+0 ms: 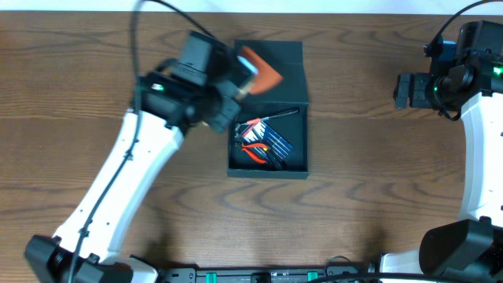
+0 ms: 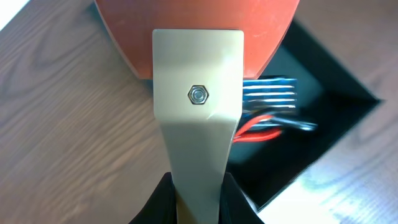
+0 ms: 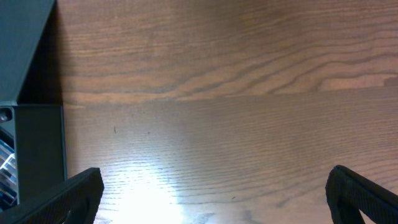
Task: Pack container
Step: 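Lift the scraper and carry it over the black box, then lower the scraper blade-first into the box with left gripper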
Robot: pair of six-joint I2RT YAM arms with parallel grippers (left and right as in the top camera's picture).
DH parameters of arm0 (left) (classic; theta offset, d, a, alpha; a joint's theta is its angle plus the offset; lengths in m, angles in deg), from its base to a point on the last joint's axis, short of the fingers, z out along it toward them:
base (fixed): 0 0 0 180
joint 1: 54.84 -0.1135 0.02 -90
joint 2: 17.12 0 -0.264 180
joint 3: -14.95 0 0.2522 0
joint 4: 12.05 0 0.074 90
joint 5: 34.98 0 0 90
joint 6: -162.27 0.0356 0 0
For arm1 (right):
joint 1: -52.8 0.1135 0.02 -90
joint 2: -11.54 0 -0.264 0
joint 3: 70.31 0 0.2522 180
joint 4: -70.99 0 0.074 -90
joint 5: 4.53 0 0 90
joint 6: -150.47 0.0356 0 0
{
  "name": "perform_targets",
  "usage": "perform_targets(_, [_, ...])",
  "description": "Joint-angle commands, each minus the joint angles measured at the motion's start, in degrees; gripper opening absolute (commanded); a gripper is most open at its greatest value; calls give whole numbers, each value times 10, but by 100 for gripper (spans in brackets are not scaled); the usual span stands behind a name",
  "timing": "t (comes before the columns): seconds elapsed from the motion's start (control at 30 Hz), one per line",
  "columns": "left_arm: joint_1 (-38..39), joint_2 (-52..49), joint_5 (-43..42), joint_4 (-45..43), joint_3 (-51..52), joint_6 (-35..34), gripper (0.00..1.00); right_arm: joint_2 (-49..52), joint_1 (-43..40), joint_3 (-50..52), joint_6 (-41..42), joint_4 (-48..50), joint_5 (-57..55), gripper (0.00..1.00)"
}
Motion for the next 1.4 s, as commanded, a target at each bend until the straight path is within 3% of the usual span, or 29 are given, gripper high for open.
perform_targets(0.0, [31, -45, -1, -9, -10, 29, 6, 3, -5, 0, -7, 0, -2, 99])
perform_targets(0.2, [70, -136, -1, -21, -10, 29, 6, 3, -5, 0, -7, -1, -2, 99])
perform_targets(0.53, [73, -229, -2, -26, -10, 29, 6, 3, -5, 0, -11, -5, -2, 99])
perform_targets(1.3, [42, -243, 33, -5, -10, 28, 7, 3, -5, 0, -22, -4, -2, 99])
perform_targets(1.37, [42, -243, 33, -2, -10, 28, 13, 3, -5, 0, -22, -4, -2, 99])
